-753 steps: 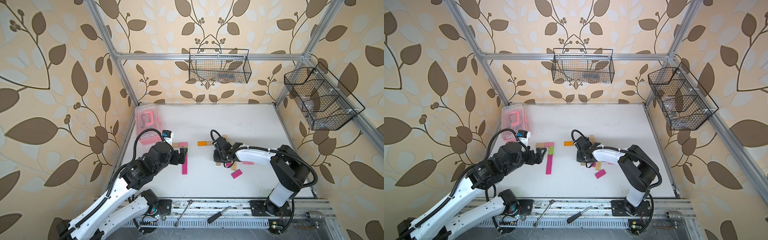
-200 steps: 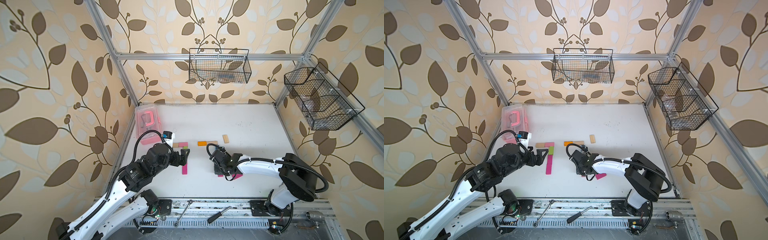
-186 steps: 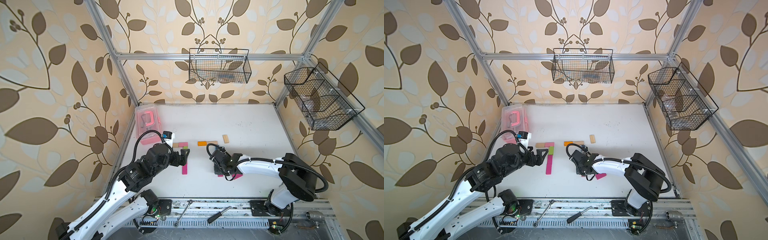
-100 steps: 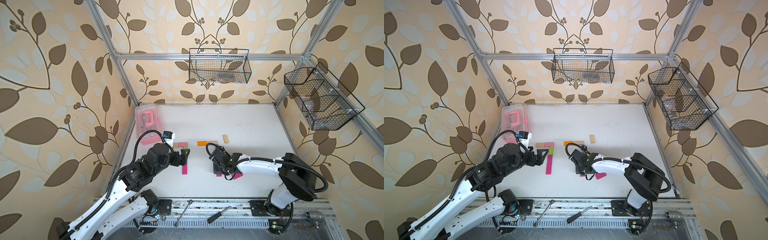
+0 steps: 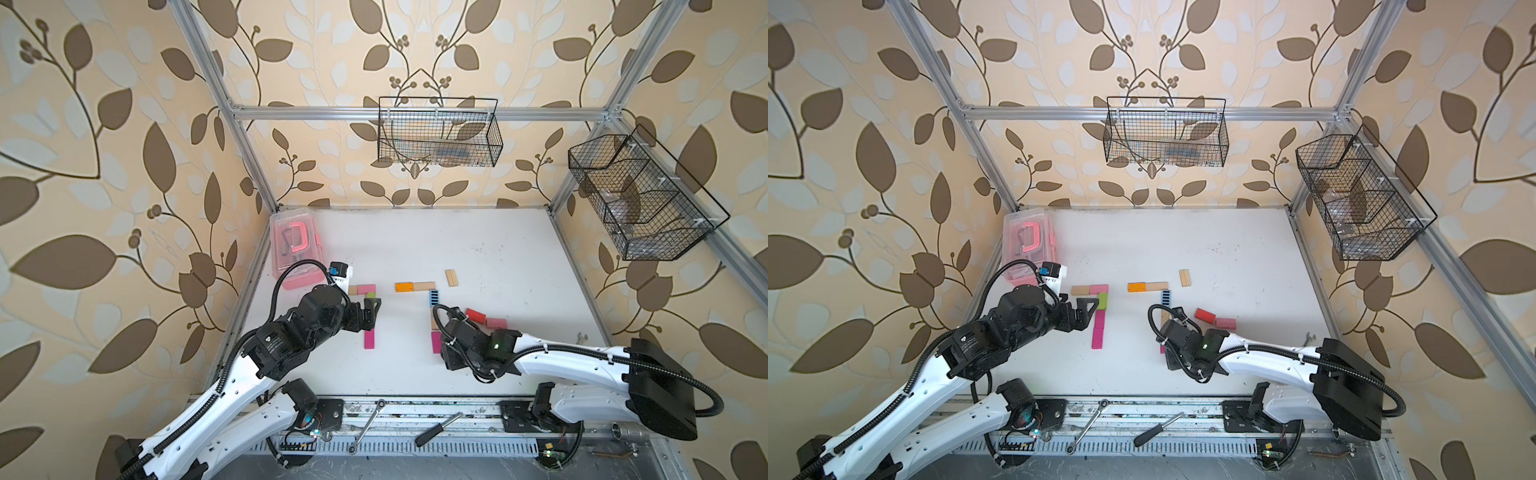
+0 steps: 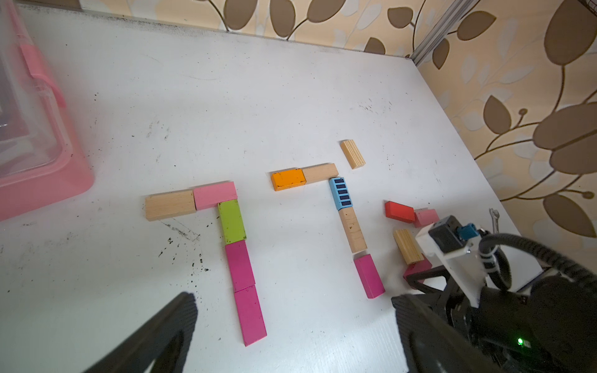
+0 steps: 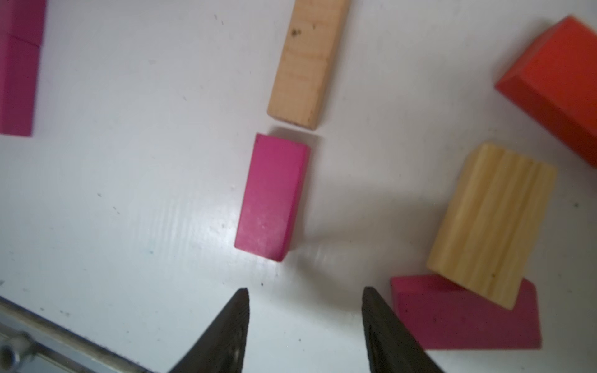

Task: Assemble the number 7 with building blocks
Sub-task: Assemble the building block at the center of the board.

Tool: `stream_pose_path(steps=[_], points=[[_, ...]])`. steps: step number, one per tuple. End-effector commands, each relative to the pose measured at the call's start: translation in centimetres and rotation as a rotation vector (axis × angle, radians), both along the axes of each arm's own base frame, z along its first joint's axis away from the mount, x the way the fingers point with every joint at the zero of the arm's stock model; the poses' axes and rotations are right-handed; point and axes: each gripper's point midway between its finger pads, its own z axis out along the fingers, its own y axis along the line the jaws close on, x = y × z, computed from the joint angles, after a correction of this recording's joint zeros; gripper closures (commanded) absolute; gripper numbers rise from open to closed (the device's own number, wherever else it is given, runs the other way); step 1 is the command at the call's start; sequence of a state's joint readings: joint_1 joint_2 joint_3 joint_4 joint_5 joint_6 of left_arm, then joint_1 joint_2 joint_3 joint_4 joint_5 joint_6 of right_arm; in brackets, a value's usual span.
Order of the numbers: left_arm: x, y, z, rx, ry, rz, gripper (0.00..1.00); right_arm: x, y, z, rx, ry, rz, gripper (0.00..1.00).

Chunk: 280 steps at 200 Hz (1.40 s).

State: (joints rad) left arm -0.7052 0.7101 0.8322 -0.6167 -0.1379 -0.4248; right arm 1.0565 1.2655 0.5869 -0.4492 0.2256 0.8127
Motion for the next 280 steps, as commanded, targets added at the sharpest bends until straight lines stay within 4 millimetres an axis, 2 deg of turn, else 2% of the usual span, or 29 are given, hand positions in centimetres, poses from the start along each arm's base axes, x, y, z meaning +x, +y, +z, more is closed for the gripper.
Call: stream_pose_path(steps=[1,17,38,99,176,227,280], points=[[0.6,0.3,0.7,0.001,-0.03,0.02,0.01,0.1,0.0,-0.6,-0.004,-0.021,-0.009,0.58],[0.6,0.4,0.6,0.007,-0.03,0.026,0.01,0.0,0.7,-1.1,0.017,-0.015,-0.005,0.74],[0.6,0.5,0.8,0.005,-0.033,0.032,0.01,-0.1,1.7,-1.5,0.052,-0.014,-0.003,0.86],[0.5,0.4,0.8,0.0,-0.034,0.023,0.01,-0.4,3.9,-2.6,0.12,0.015,-0.041,0.86],[0.2,0.6,1.0,-0.015,-0.043,0.026,0.01,0.0,3.3,-3.0,0.08,0.006,-0.069,0.88],[0.3,0.5,0.9,-0.016,-0.042,0.021,0.01,-0.9,3.2,-2.6,0.097,0.011,-0.051,0.87],[0.2,0.5,1.1,-0.021,-0.047,0.02,0.01,-1.2,2.7,-3.3,0.078,0.021,-0.058,0.87]])
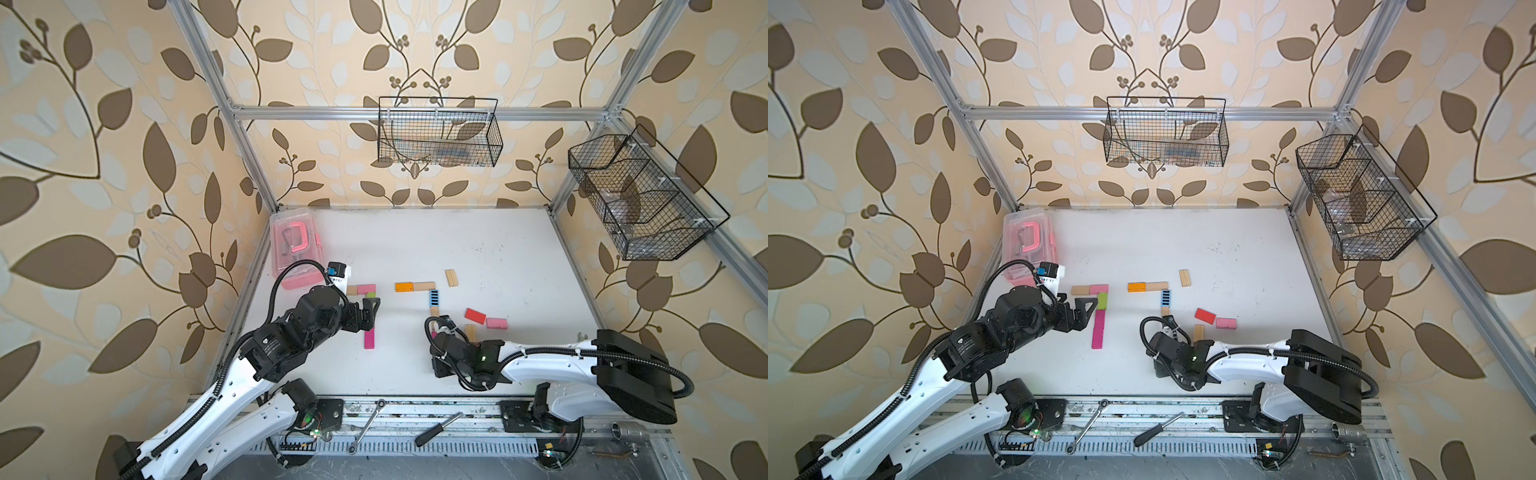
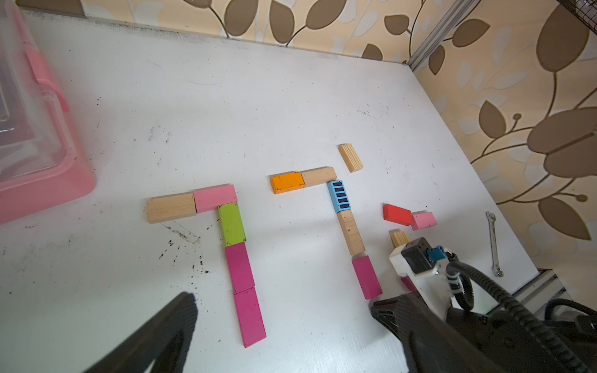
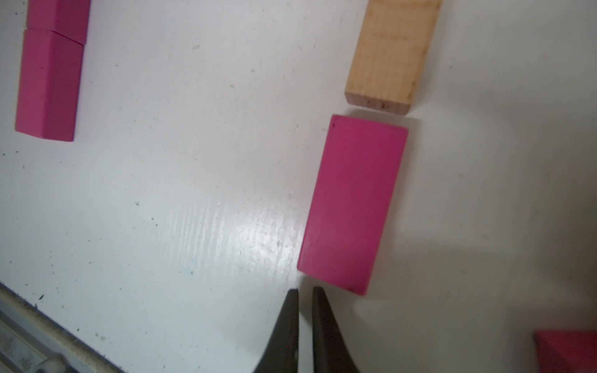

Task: Assemble the number 7 with building blocks
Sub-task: Assemble the building block at the center of the board.

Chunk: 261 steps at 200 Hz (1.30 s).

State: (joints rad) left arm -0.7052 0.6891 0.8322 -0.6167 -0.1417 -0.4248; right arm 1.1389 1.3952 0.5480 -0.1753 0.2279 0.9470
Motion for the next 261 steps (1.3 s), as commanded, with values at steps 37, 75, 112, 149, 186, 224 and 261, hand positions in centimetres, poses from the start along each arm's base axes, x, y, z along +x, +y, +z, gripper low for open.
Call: stream_pose_path(steps=[37,75,112,149,186,224,261], points=[[0.4,0.2,0.6,-0.006,-0.03,0.014,0.01,-0.3,-2.2,-1.7,-0.072,0.03,-0.035,0.87],[0.4,0.3,0.7,-0.007,-0.033,0.016,0.01,0.5,-2.3,-1.6,-0.068,0.024,-0.035,0.87],[0.4,0.4,0.7,-0.005,-0.035,0.02,0.01,0.9,-2.1,-1.6,-0.065,0.025,-0.029,0.87],[0.4,0.4,0.7,-0.004,-0.035,0.02,0.01,1.1,-1.8,-1.8,-0.064,0.03,-0.022,0.87],[0.5,0.4,0.7,-0.002,-0.034,0.023,0.01,1.3,-1.9,-1.9,-0.07,0.034,-0.021,0.87],[0.5,0.4,0.6,0.001,-0.032,0.025,0.01,1.4,-2.2,-1.9,-0.075,0.031,-0.021,0.87],[0.5,0.4,0.5,0.002,-0.03,0.025,0.01,1.4,-2.2,-2.0,-0.08,0.035,-0.02,0.87]])
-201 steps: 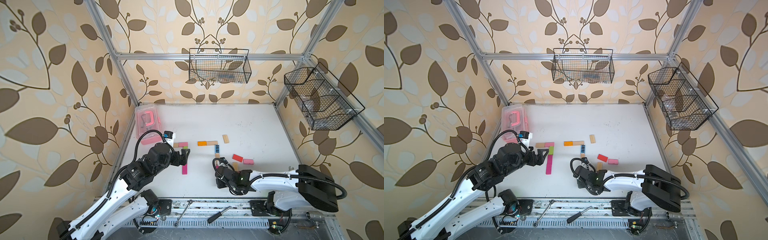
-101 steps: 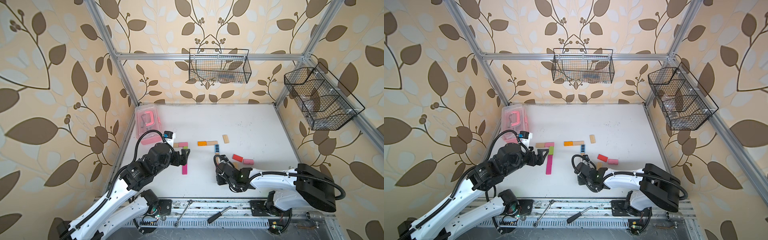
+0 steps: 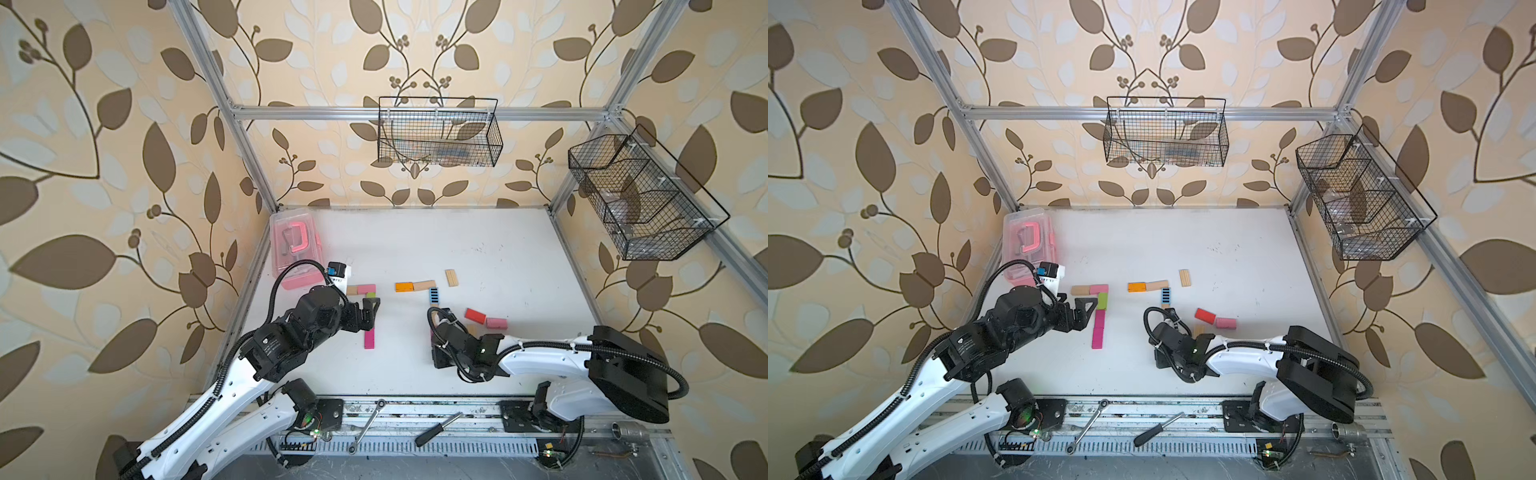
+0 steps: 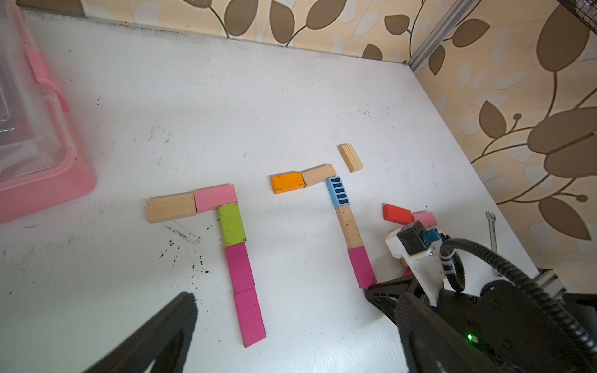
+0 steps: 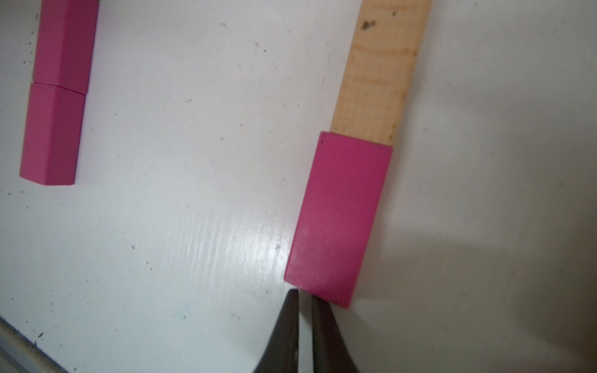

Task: Assemble the number 7 with building blocks
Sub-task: Assemble the building block at the center of the board.

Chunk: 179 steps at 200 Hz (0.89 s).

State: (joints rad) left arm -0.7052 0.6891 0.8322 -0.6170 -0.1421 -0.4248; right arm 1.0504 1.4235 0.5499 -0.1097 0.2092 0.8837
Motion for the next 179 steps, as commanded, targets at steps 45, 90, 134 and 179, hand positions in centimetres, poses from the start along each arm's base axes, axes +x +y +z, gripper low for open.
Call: stream_pose_path(steps=[45,90,134,179], points=[[0.5,0.4,0.5,0.003,-0.029,0.024,0.01,-1.1,-2.1,-1.7,-0.097,0.053,0.007,0.87],[0.6,0.3,0.4,0.006,-0.025,0.023,0.01,-1.0,-2.6,-1.8,-0.11,0.052,0.011,0.87],[0.6,0.4,0.4,0.006,-0.024,0.025,0.01,-0.9,-2.6,-1.5,-0.11,0.051,0.014,0.87],[0.7,0.1,0.1,0.008,-0.013,0.017,0.01,-1.7,-2.3,-0.2,-0.048,0.039,0.033,0.87]])
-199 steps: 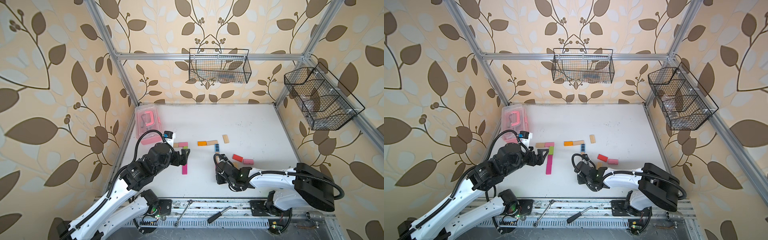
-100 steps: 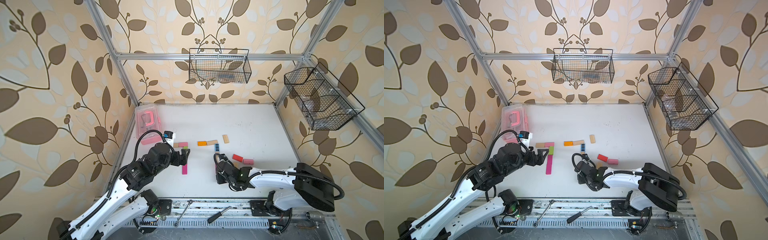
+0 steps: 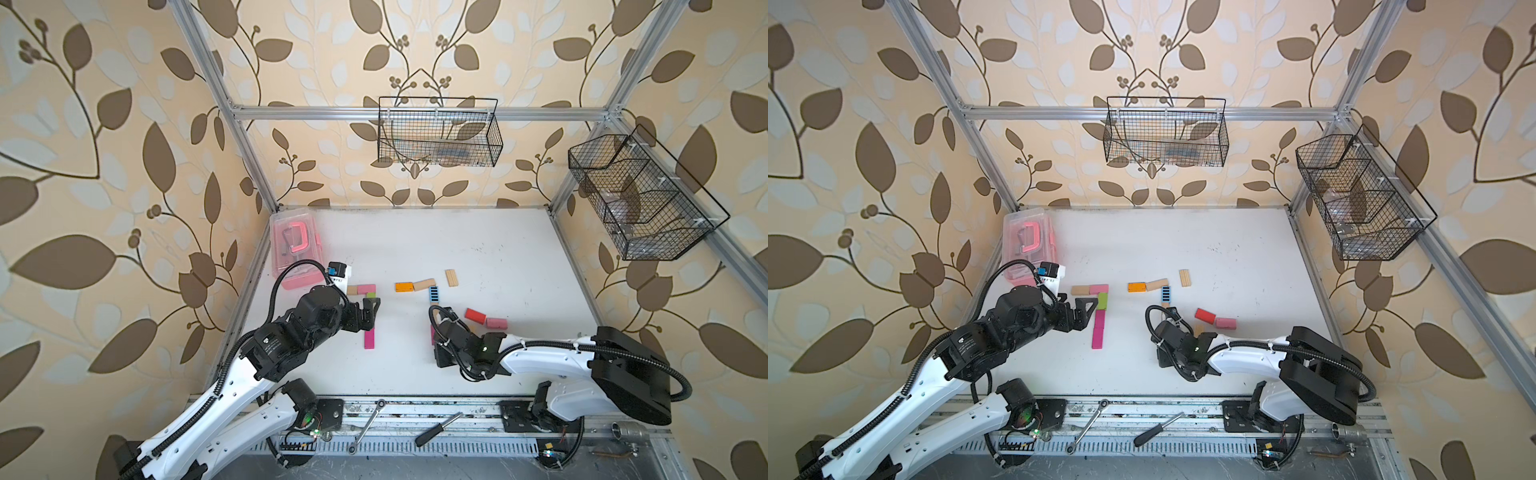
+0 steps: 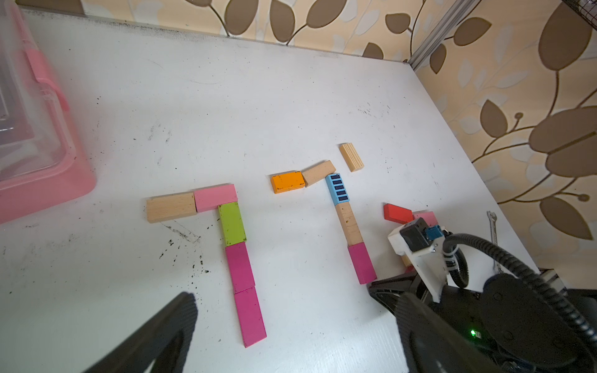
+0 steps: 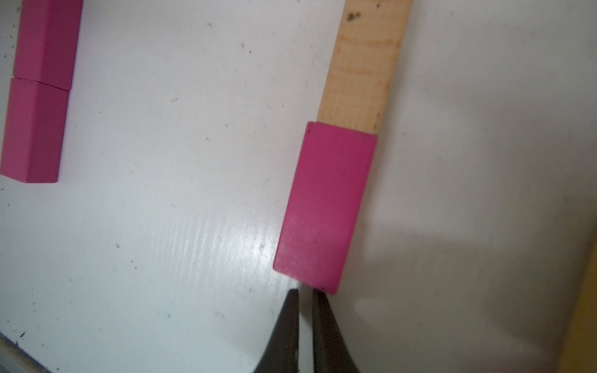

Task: Assemble the number 7 with building blocks
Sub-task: Assemble the building block at the center of the board, then adjust the building block at the center of the board.

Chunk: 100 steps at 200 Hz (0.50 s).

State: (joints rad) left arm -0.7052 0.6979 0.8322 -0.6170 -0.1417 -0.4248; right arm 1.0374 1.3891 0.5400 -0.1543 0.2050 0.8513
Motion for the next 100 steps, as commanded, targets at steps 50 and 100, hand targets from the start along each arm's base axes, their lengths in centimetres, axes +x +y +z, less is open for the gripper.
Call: stream_pose_path(steps=[50,100], points=[[1.4,-1.8,-1.3,-0.013,0.041,-0.02,0.01,0.0,-3.0,3.5,0.078,-0.015,0.008,0.86],[3.6,-6.4,-5.0,-0.072,0.157,-0.081,0.01,4.3,-7.1,6.5,0.156,-0.041,-0.001,0.83]])
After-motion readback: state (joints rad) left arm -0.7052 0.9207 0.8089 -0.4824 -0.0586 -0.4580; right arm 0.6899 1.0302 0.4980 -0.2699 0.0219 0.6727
